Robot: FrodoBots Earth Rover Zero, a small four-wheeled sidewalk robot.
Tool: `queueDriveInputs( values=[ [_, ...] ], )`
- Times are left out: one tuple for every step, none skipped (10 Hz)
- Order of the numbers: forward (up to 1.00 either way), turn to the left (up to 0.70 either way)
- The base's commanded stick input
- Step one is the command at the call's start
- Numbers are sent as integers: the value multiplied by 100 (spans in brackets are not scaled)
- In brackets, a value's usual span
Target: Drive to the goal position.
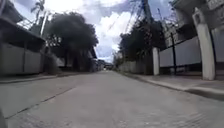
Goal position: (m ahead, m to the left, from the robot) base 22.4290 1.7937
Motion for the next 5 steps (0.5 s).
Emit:
queueDriveInputs(
  values=[
    [70, -25],
    [70, -13],
    [70, -2],
    [70, 0],
    [70, 0]
  ],
)
